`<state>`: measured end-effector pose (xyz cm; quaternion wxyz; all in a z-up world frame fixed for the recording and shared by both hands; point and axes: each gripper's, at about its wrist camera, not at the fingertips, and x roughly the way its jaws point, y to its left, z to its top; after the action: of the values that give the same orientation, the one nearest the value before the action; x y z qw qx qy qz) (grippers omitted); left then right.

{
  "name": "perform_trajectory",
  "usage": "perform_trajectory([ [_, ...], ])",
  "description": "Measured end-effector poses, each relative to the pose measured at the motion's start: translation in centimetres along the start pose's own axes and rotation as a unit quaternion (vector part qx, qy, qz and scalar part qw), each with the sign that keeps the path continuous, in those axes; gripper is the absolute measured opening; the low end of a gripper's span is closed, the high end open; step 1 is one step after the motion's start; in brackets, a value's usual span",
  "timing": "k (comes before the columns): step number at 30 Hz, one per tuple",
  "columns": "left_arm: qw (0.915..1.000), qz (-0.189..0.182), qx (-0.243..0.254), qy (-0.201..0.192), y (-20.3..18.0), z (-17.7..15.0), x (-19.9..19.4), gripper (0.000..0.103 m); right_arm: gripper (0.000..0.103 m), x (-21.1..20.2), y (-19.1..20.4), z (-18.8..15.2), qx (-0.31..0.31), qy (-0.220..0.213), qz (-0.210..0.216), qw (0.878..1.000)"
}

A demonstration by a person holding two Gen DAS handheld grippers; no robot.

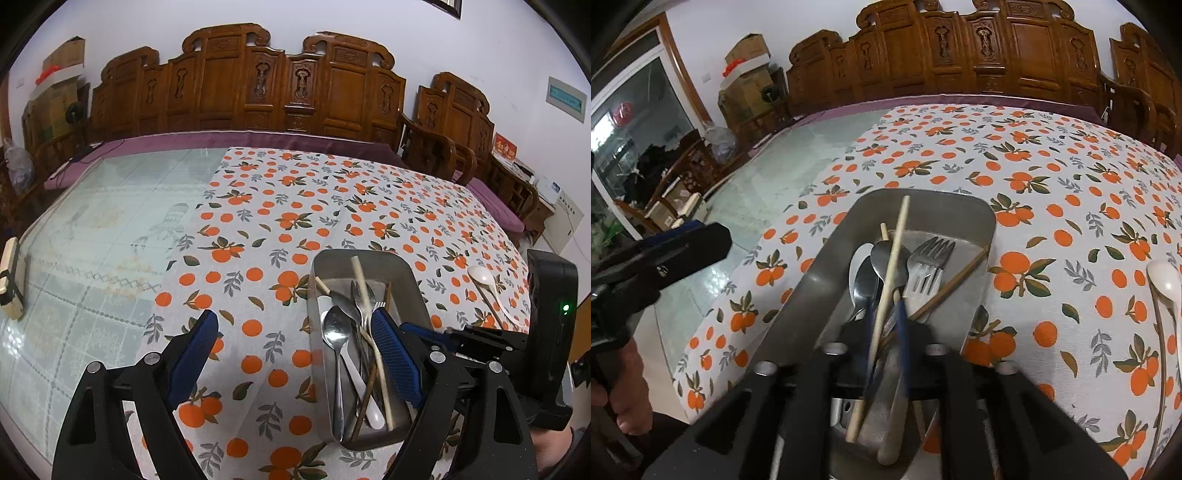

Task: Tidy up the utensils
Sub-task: 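Lower the chopstick into the grey tray and open the left gripper while the right gripper lowers its chopstick, then reach the right gripper to the white plastic spoon and grasp its handle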

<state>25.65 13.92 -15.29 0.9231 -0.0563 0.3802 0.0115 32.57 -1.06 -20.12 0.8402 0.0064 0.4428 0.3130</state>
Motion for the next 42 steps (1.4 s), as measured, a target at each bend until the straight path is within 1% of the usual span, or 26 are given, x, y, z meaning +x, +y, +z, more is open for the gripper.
perform_trajectory([
  [1,1.0000,0.000,0.001,0.000,0.0,0.0,0.0,0.081,0.034,-0.2,-0.1,0.0,-0.001,-0.003,0.006,1.000],
  [2,1.0000,0.001,0.002,0.000,-0.1,0.0,0.0,0.081,0.034,-0.5,-0.2,0.1,-0.002,-0.006,0.007,1.000],
  [6,1.0000,0.001,0.002,0.001,-0.5,-0.1,0.2,0.081,0.034,-2.3,-1.2,0.4,-0.006,-0.026,-0.004,1.000],
  [7,1.0000,0.001,0.003,0.001,-0.7,-0.1,0.2,0.081,0.036,-2.8,-1.6,0.5,-0.006,-0.030,-0.008,0.999],
  [10,1.0000,-0.004,0.006,-0.003,-1.7,0.0,0.3,0.082,0.041,-5.4,-3.3,0.6,-0.012,-0.052,-0.035,0.998],
  [12,0.9999,-0.008,0.011,-0.005,-2.5,0.0,0.3,0.088,0.042,-6.8,-4.5,0.6,-0.019,-0.061,-0.052,0.997],
  [13,0.9998,-0.012,0.015,-0.006,-3.1,-0.1,0.4,0.088,0.044,-7.5,-5.3,0.5,-0.024,-0.065,-0.063,0.996],
  [16,0.9994,-0.018,0.028,-0.006,-4.8,-0.2,0.6,0.088,0.046,-9.6,-8.5,0.1,-0.037,-0.071,-0.104,0.991],
  [20,0.9986,-0.028,0.045,-0.005,-7.3,-0.6,1.0,0.089,0.046,-10.7,-13.4,-0.5,-0.025,-0.069,-0.144,0.987],
  [22,0.9980,-0.033,0.053,-0.005,-8.5,-0.8,1.1,0.091,0.046,-11.0,-15.7,-1.0,-0.016,-0.068,-0.159,0.985],
  [26,0.9969,-0.043,0.066,-0.001,-10.6,-1.3,1.4,0.091,0.046,-9.8,-20.1,-2.3,-0.005,-0.045,-0.185,0.982],
  [28,0.9959,-0.054,0.072,0.005,-11.7,-1.6,1.5,0.091,0.046,-8.9,-21.9,-2.7,-0.004,-0.029,-0.185,0.982],
  [30,0.9952,-0.064,0.073,0.011,-12.5,-1.7,1.7,0.091,0.046,-8.1,-22.8,-3.0,-0.008,-0.020,-0.183,0.983],
  [33,0.9945,-0.063,0.083,0.013,-13.6,-2.1,1.8,0.091,0.046,-7.0,-23.7,-2.9,-0.006,-0.004,-0.171,0.985],
  [37,0.9933,-0.066,0.093,0.018,-14.9,-2.6,2.2,0.091,0.046,-5.9,-24.1,-2.6,-0.014,0.007,-0.173,0.985],
  [38,0.9932,-0.065,0.095,0.019,-15.1,-2.6,2.2,0.091,0.043,-5.6,-24.2,-2.5,-0.014,0.010,-0.175,0.984],
  [39,0.9930,-0.064,0.098,0.021,-15.4,-2.7,2.3,0.091,0.034,-5.4,-24.3,-2.5,-0.015,0.015,-0.178,0.984],
  [40,0.9928,-0.063,0.100,0.022,-15.7,-2.8,2.3,0.091,0.028,-5.4,-24.3,-2.5,-0.018,0.014,-0.177,0.984],
  [41,0.9927,-0.062,0.101,0.025,-15.9,-2.9,2.4,0.091,0.024,-5.4,-24.4,-2.5,-0.017,0.014,-0.178,0.984],
  [42,0.9925,-0.061,0.103,0.026,-16.1,-2.9,2.5,0.091,0.012,-5.5,-24.6,-2.5,-0.015,0.015,-0.179,0.984],
])
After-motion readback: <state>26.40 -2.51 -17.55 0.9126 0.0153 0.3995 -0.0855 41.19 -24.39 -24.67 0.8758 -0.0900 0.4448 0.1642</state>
